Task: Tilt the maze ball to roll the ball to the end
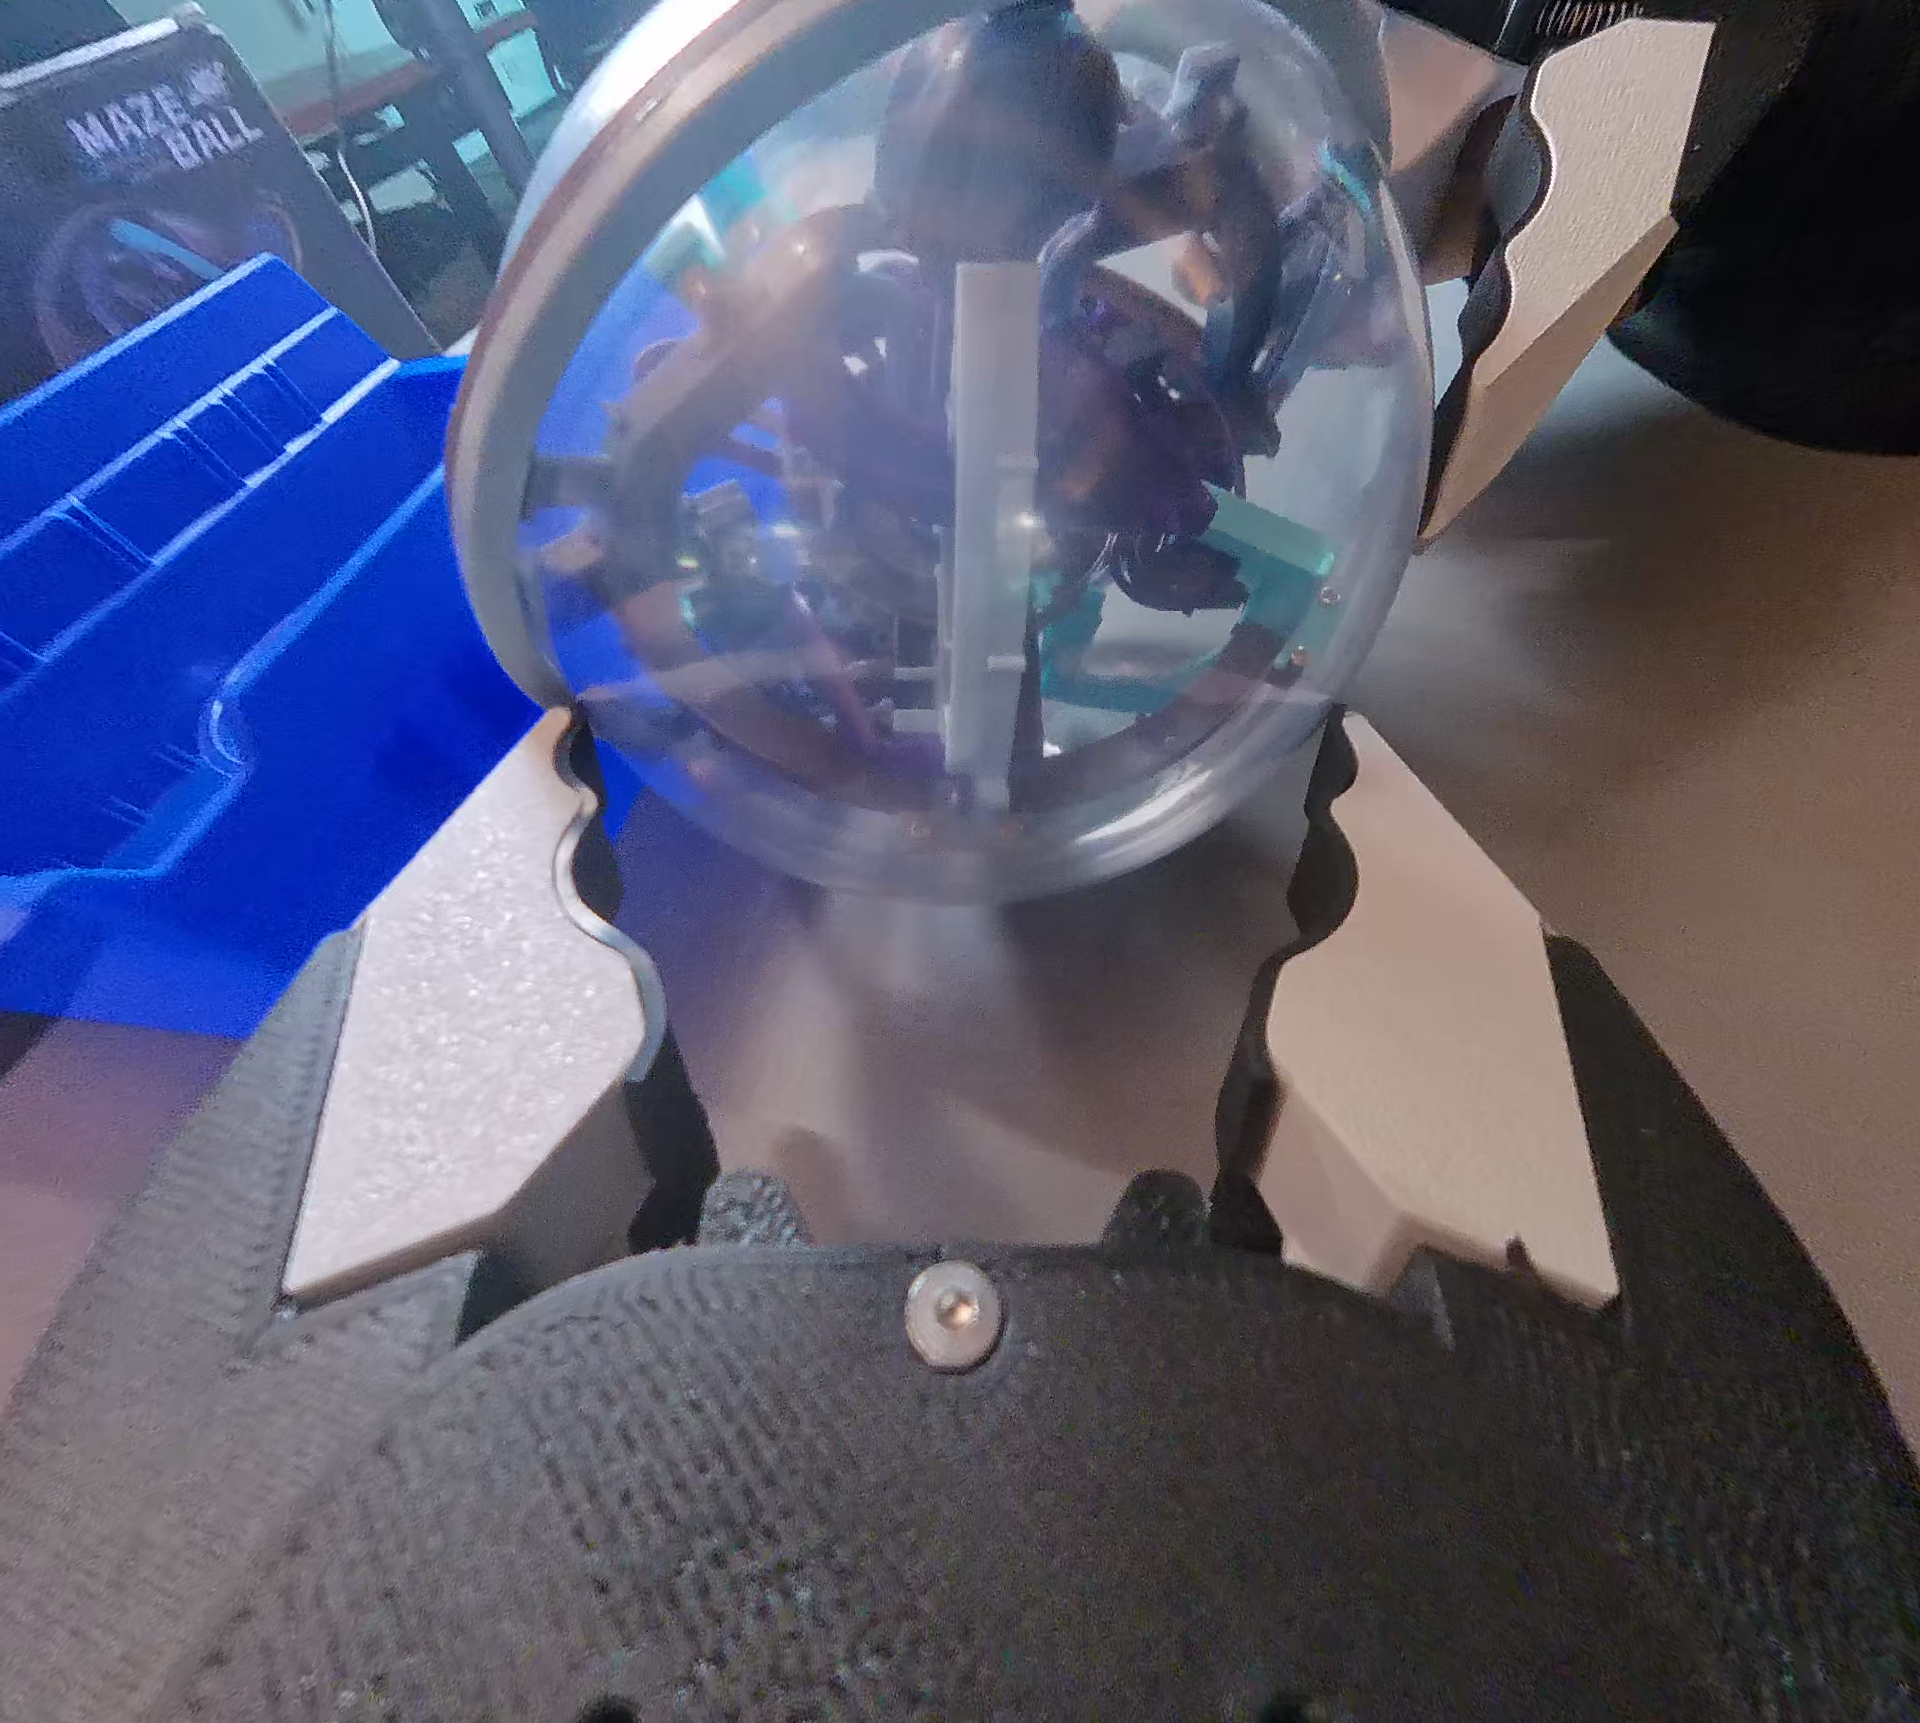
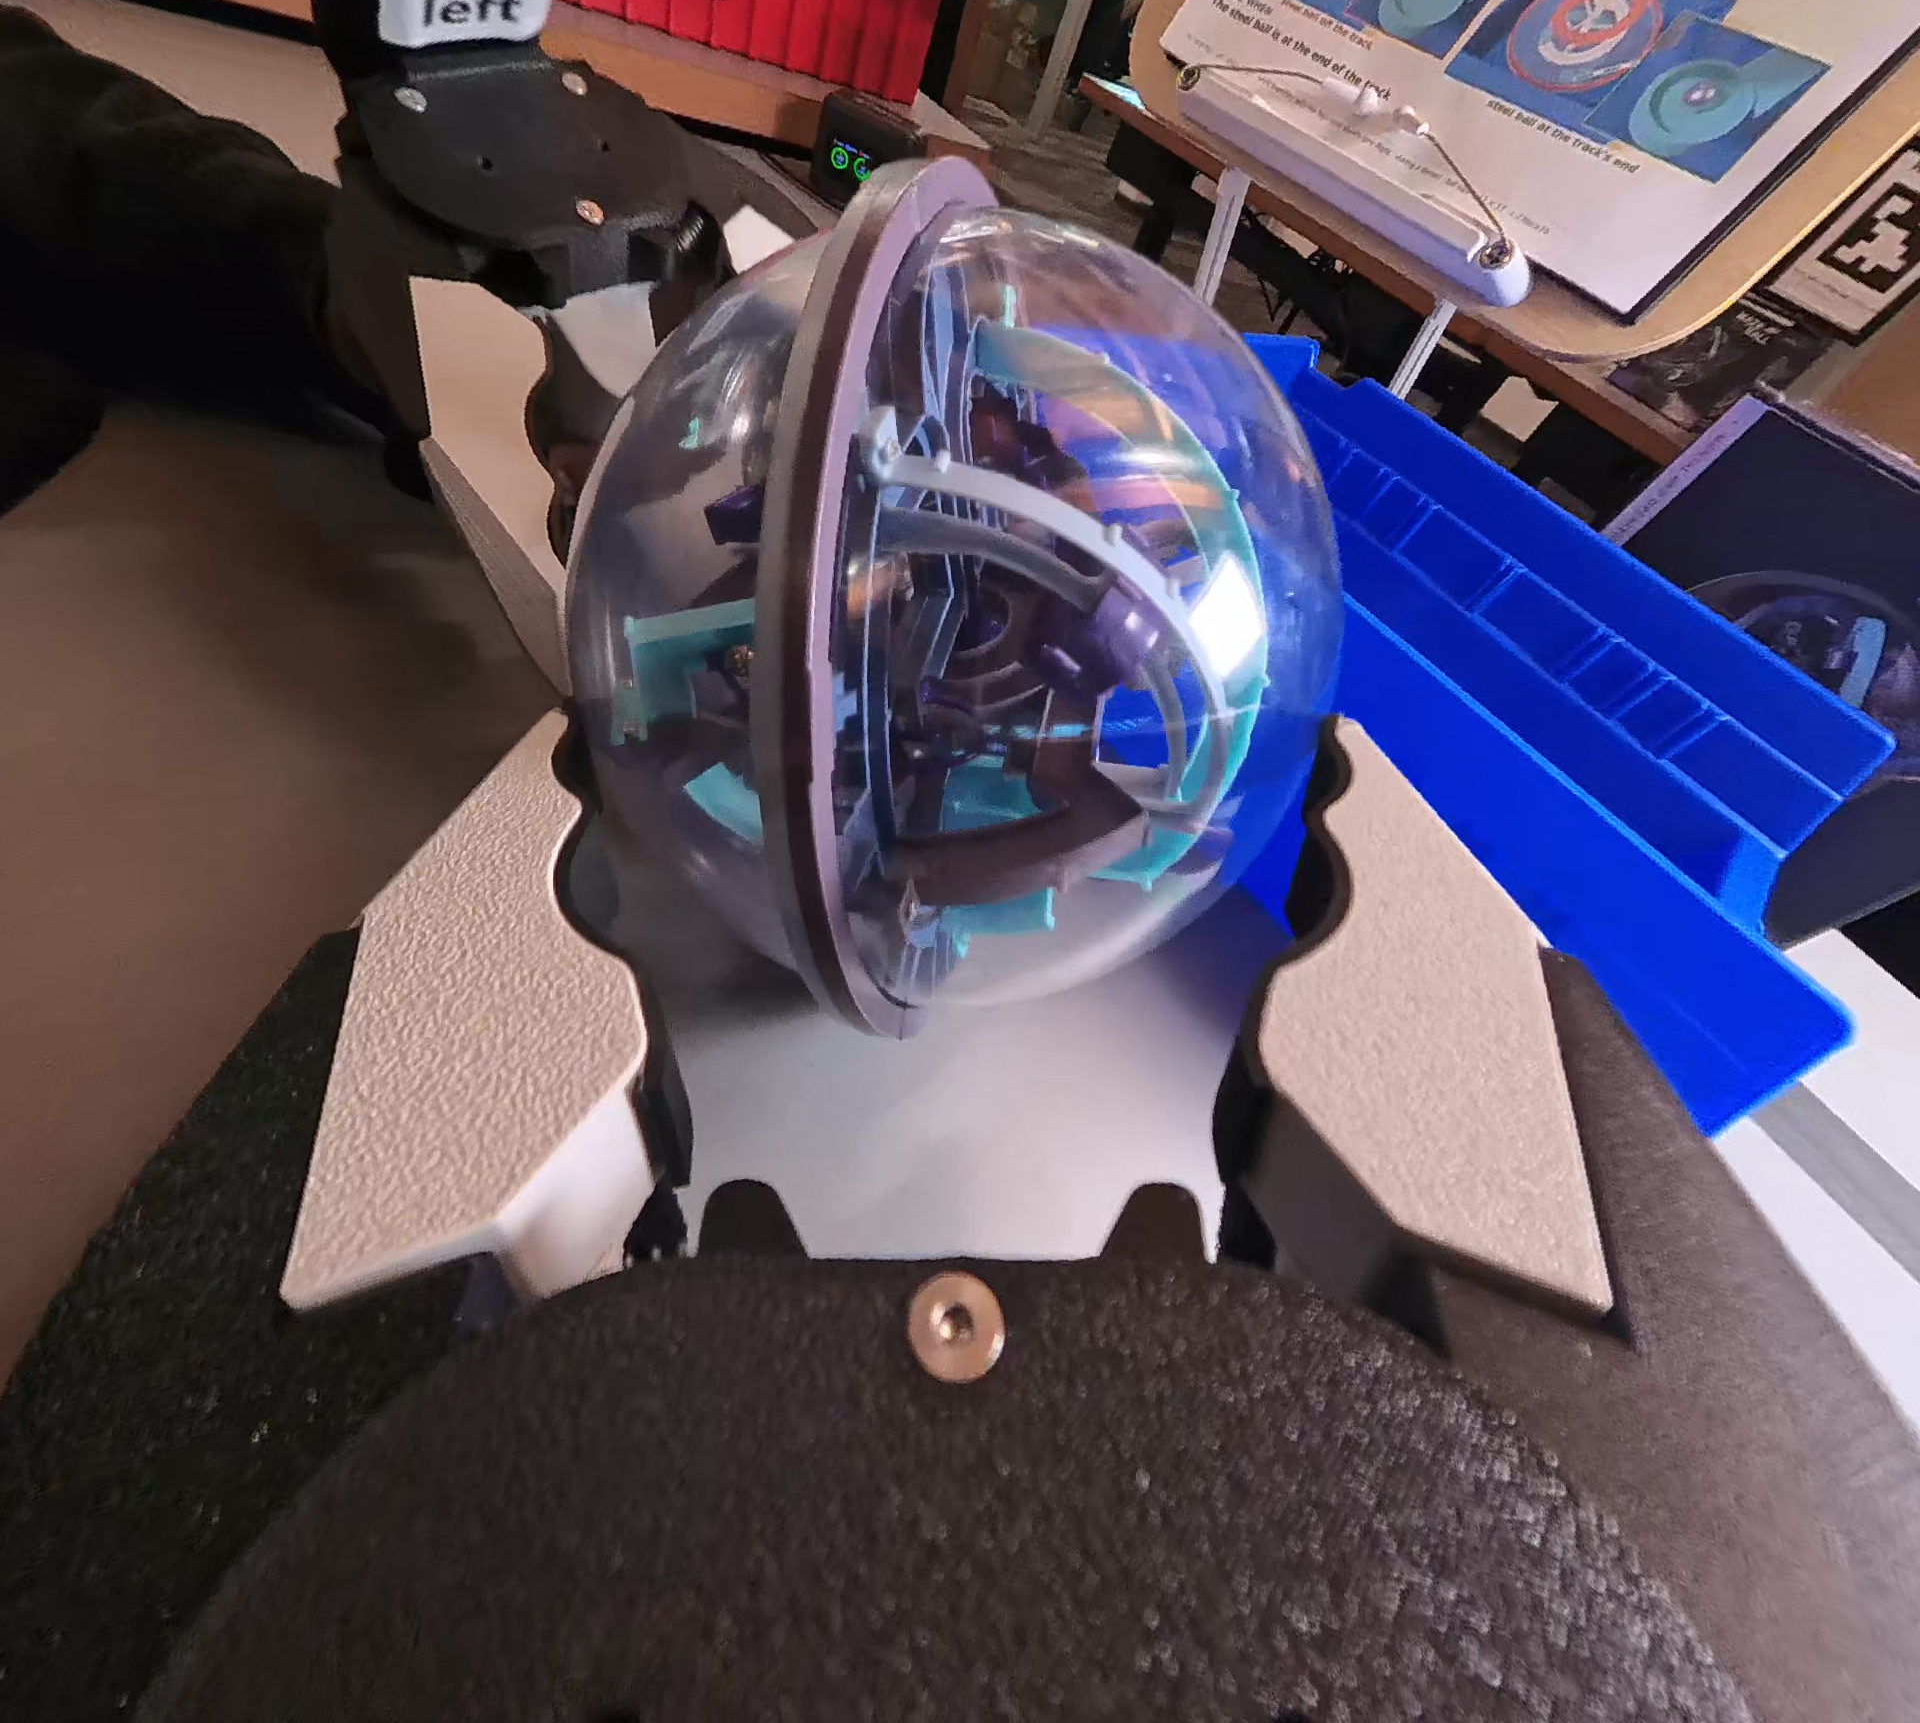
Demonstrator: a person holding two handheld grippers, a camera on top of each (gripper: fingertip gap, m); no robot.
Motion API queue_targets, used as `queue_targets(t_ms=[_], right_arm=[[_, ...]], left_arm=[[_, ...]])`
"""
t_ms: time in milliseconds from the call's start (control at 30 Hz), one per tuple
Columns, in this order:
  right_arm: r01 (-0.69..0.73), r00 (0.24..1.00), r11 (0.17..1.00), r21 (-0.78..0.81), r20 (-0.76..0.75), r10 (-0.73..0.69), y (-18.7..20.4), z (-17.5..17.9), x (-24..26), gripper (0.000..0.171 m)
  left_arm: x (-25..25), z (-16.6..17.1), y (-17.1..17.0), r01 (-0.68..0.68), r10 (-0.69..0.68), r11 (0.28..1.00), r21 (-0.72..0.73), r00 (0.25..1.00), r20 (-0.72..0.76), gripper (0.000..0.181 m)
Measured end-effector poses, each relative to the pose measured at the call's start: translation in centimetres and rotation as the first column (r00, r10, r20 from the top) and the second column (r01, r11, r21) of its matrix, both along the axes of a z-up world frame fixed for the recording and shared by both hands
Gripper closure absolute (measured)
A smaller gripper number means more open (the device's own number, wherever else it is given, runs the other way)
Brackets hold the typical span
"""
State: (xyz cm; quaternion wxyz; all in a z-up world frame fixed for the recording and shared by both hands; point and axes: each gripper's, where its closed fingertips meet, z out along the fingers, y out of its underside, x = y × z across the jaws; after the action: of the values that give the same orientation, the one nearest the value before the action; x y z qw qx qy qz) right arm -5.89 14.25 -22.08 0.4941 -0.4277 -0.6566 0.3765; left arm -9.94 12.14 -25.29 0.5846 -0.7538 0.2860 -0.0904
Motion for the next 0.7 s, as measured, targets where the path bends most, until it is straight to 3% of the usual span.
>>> queue_targets(t_ms=[333,533,633,700], right_arm=[[-0.031,0.998,0.998,-0.058,-0.059,0.027,-1.3,2.1,0.0,0.043],[-0.027,0.998,1.000,-0.009,-0.065,0.026,-2.0,2.7,-0.9,0.048],[-0.049,0.997,0.996,0.076,-0.048,0.053,-3.6,3.1,-1.9,0.052],[-0.094,0.993,0.994,0.047,-0.066,0.097,-4.8,3.8,-1.9,0.055]], left_arm=[[0.7,-2.0,-1.5,0.138,-0.092,0.949,-0.283,0.981,0.168,0.050],[-1.7,4.7,-1.5,0.105,-0.103,0.994,-0.003,0.976,0.191,0.042],[-0.6,4.2,-1.7,0.143,-0.143,0.990,0.003,0.984,0.103,0.041],[-0.1,3.1,-2.0,0.188,-0.183,0.982,-0.030,0.975,0.129,0.039]])
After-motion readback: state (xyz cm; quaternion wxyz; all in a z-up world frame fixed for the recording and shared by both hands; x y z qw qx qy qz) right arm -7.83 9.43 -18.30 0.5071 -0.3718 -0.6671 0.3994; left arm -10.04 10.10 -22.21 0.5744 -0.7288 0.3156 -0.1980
